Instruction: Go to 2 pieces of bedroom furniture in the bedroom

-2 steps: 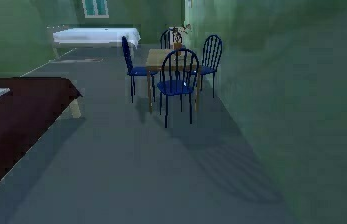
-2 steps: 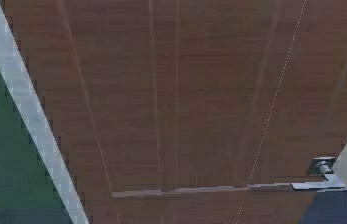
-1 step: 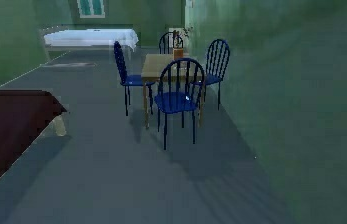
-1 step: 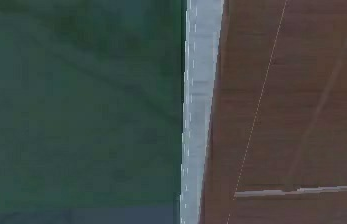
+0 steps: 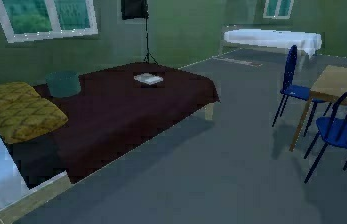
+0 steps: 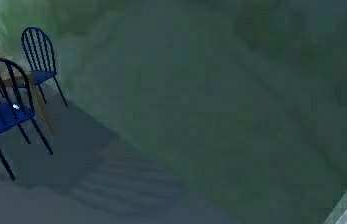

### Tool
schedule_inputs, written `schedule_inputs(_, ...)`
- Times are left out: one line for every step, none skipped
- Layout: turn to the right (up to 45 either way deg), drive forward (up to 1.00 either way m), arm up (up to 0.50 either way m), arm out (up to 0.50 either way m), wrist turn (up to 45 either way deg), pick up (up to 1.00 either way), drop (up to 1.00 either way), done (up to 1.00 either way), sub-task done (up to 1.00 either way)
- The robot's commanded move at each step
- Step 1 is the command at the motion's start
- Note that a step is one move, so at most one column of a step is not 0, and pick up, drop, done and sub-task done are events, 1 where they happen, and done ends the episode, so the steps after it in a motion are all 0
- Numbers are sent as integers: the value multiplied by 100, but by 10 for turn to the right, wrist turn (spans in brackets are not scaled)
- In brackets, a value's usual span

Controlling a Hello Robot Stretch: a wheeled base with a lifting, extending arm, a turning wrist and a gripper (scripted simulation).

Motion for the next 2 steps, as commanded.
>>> schedule_inputs(0,30,0,0,0,0,0,0,0)
schedule_inputs(-450,0,0,0,0,0,0,0,0)
